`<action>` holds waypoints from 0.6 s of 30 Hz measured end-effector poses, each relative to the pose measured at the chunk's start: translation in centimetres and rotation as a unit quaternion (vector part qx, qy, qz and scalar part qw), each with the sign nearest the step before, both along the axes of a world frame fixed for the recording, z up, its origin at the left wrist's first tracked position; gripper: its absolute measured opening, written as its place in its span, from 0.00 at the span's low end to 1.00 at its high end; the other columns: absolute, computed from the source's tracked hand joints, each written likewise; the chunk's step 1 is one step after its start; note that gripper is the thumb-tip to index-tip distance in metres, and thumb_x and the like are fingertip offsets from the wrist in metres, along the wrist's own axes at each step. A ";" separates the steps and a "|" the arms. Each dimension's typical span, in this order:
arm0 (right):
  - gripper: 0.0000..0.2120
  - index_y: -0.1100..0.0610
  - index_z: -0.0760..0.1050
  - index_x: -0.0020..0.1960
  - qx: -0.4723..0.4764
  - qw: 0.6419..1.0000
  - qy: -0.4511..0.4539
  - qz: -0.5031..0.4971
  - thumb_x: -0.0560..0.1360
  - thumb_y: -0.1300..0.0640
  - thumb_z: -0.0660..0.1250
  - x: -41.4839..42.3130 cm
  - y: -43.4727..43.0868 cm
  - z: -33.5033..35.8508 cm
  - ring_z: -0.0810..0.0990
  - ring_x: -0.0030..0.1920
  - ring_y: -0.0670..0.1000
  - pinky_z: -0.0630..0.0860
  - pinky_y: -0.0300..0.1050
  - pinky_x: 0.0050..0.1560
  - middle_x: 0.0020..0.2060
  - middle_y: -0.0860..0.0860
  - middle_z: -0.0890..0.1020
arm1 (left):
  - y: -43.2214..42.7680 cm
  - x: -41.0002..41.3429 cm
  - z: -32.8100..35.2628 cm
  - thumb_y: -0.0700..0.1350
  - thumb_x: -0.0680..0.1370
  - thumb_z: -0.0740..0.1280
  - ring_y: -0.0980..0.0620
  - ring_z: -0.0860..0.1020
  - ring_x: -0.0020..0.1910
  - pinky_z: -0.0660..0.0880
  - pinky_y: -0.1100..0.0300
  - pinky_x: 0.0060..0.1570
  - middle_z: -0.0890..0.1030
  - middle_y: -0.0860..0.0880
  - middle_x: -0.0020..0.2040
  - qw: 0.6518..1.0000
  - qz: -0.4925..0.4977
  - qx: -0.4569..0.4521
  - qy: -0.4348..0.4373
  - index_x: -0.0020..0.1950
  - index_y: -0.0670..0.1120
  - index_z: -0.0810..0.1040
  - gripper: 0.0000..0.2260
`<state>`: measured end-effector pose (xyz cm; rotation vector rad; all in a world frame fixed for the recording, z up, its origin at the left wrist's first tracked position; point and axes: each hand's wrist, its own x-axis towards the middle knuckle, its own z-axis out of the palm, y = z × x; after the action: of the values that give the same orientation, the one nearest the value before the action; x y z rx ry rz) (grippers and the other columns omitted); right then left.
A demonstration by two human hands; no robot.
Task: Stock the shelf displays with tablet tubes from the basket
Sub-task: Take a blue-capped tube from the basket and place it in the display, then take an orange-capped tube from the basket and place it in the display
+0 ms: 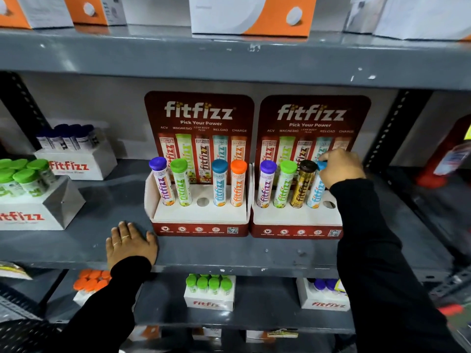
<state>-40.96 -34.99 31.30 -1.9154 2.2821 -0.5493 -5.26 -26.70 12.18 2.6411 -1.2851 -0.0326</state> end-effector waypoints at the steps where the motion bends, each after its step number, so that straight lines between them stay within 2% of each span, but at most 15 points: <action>1: 0.17 0.62 0.76 0.63 0.005 1.000 -0.004 0.003 0.75 0.70 0.61 0.0 -0.1 0.1 0.76 0.60 0.64 0.73 0.54 0.65 0.61 0.64 0.76 | 0.0 0.0 0.0 0.53 0.78 0.53 0.40 0.56 0.73 0.53 0.47 0.72 0.60 0.39 0.74 1.000 0.000 -0.001 0.003 0.72 0.38 0.59 0.27; 4: 0.20 0.60 0.74 0.66 0.016 1.000 -0.015 0.013 0.75 0.70 0.61 0.0 -0.1 0.5 0.73 0.63 0.64 0.70 0.54 0.67 0.64 0.63 0.74 | 0.0 0.2 -0.1 0.53 0.78 0.52 0.41 0.55 0.74 0.51 0.47 0.73 0.58 0.40 0.75 1.000 0.002 -0.005 0.012 0.72 0.38 0.58 0.27; 7: 0.22 0.61 0.72 0.66 0.002 1.000 -0.024 0.010 0.74 0.71 0.61 0.4 0.5 1.0 0.74 0.62 0.65 0.72 0.54 0.64 0.63 0.65 0.75 | 0.0 0.1 -0.1 0.53 0.78 0.52 0.41 0.55 0.74 0.52 0.47 0.73 0.58 0.39 0.75 1.000 0.001 -0.007 0.007 0.72 0.38 0.58 0.27; 9: 0.20 0.64 0.72 0.64 -0.042 0.999 -0.033 0.007 0.74 0.72 0.61 1.6 1.4 1.5 0.76 0.58 0.65 0.74 0.55 0.60 0.59 0.66 0.76 | 0.1 0.1 -0.1 0.52 0.78 0.53 0.41 0.55 0.73 0.52 0.47 0.73 0.59 0.39 0.75 1.000 0.000 -0.010 0.008 0.72 0.38 0.58 0.27; 11: 0.21 0.63 0.72 0.65 -0.116 0.991 -0.064 0.027 0.73 0.73 0.61 3.9 2.5 1.6 0.74 0.60 0.64 0.74 0.56 0.61 0.61 0.65 0.74 | 0.0 0.1 -0.1 0.52 0.78 0.54 0.40 0.56 0.73 0.52 0.46 0.73 0.60 0.39 0.74 1.000 -0.001 -0.014 0.012 0.72 0.38 0.60 0.26; 13: 0.21 0.63 0.75 0.63 -0.250 0.962 -0.075 0.083 0.72 0.73 0.59 7.2 3.5 1.0 0.73 0.61 0.64 0.74 0.57 0.61 0.61 0.64 0.75 | -0.1 0.0 -0.1 0.50 0.77 0.56 0.39 0.58 0.72 0.54 0.45 0.72 0.63 0.38 0.73 0.999 -0.013 -0.032 0.010 0.70 0.37 0.63 0.25; 15: 0.17 0.65 0.81 0.53 -0.388 0.901 -0.057 0.185 0.69 0.71 0.59 11.3 4.1 -1.1 0.78 0.54 0.64 0.75 0.52 0.56 0.54 0.63 0.82 | 0.1 0.0 -0.1 0.48 0.75 0.57 0.37 0.65 0.68 0.61 0.43 0.68 0.70 0.36 0.68 0.995 -0.034 -0.088 0.008 0.64 0.36 0.70 0.22; 16: 0.15 0.66 0.82 0.49 -0.423 0.871 -0.056 0.245 0.69 0.70 0.60 13.5 4.6 -2.7 0.78 0.51 0.62 0.73 0.49 0.54 0.50 0.62 0.84 | 0.3 0.0 -0.2 0.48 0.74 0.56 0.36 0.69 0.66 0.66 0.42 0.65 0.74 0.35 0.65 0.991 -0.048 -0.126 0.014 0.61 0.35 0.73 0.22; 18: 0.12 0.65 0.83 0.46 -0.423 0.827 -0.079 0.362 0.70 0.68 0.61 17.9 6.2 -6.2 0.75 0.50 0.59 0.74 0.49 0.52 0.48 0.61 0.85 | 1.1 0.1 -0.7 0.48 0.72 0.55 0.36 0.73 0.62 0.70 0.44 0.61 0.77 0.35 0.61 0.978 -0.080 -0.189 0.031 0.58 0.36 0.75 0.23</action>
<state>-23.08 -28.74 25.11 -2.6916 1.0444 -1.6662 -5.14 -25.63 11.51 2.1983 -1.3298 0.0940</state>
